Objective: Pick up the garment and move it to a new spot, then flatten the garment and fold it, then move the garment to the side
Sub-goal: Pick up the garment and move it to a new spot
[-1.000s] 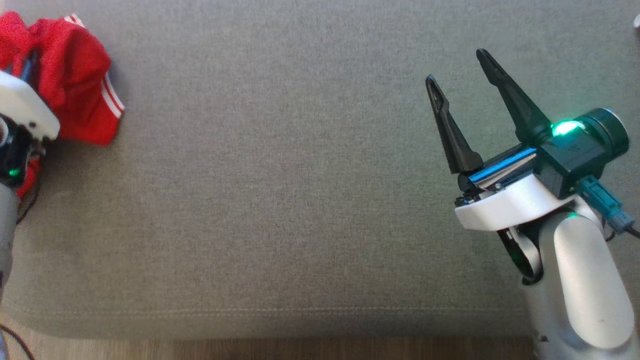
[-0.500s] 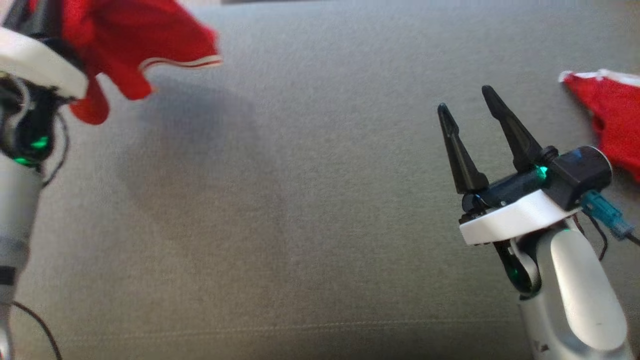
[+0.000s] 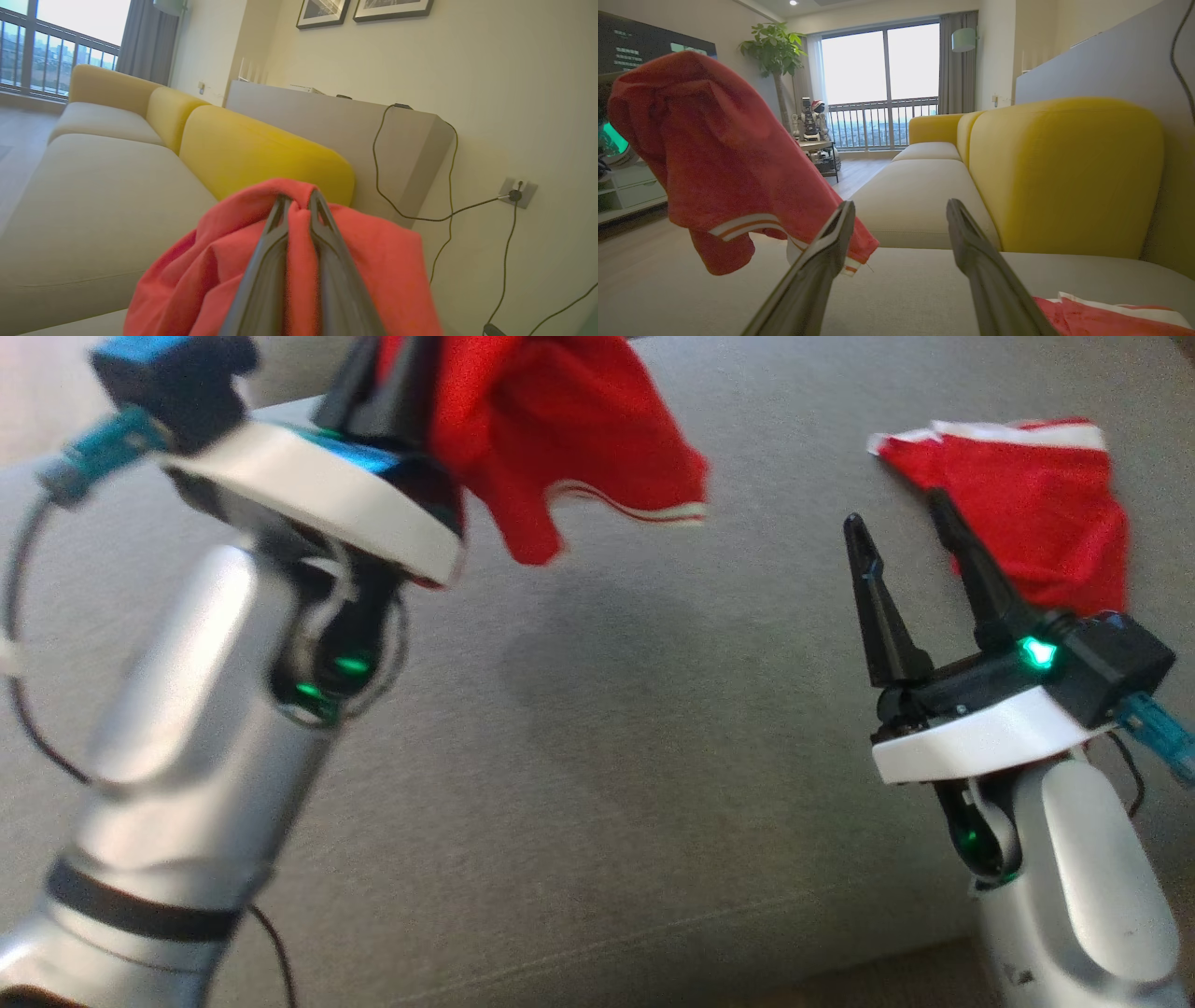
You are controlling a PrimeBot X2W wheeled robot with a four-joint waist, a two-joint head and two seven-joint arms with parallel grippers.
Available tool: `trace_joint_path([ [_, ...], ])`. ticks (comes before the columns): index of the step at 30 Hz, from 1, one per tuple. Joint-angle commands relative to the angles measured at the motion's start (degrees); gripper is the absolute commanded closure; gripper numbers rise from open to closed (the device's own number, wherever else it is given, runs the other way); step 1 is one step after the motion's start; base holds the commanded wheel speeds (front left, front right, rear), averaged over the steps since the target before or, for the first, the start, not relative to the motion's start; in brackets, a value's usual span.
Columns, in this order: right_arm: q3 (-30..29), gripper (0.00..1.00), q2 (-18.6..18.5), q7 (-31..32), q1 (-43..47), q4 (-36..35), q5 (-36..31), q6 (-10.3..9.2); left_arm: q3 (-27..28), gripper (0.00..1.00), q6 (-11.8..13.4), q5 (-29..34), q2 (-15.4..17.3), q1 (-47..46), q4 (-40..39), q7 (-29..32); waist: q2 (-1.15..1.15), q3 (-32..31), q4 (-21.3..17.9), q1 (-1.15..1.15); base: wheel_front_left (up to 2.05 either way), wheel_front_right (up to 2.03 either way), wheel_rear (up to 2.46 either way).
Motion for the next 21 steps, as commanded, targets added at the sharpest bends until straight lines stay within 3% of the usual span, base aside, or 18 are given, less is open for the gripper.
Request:
trace_joint_path([
  [1,1.05,0.0,0.34,-0.65,-2.56,-1.83,0.61,-0.02,1.69,1.0,0.81,0.92,0.71,-1.75,-2.02,-0.92,0.0,1.48,-3.31,0.01,0.0,0.0,0.0],
  [5,-0.11,0.0,0.34,-1.51,-3.45,-1.43,1.82,-0.02,-1.01,1.0,3.05,2.63,-3.71,0.44,0.11,-3.79,0.0,3.24,-7.24,0.01,0.0,0.0,0.0],
  [11,1.25,0.0,0.34,-2.07,-3.83,-0.29,2.51,-0.02,-5.76,1.0,3.09,7.83,-3.91,4.42,9.91,-7.14,0.0,5.33,-9.47,0.01,0.0,0.0,0.0],
  [14,1.22,0.0,0.34,-2.25,-3.69,0.27,2.38,-0.02,-7.43,0.0,2.64,9.58,-4.13,5.62,14.55,-8.1,0.0,5.6,-9.1,0.01,0.0,0.0,0.0],
  [21,0.36,0.0,0.34,-2.31,-2.66,1.95,1.09,-0.02,-6.61,0.0,1.96,12.38,-3.17,6.76,17.68,-9.67,0.0,3.64,-5.32,0.01,0.0,0.0,0.0],
])
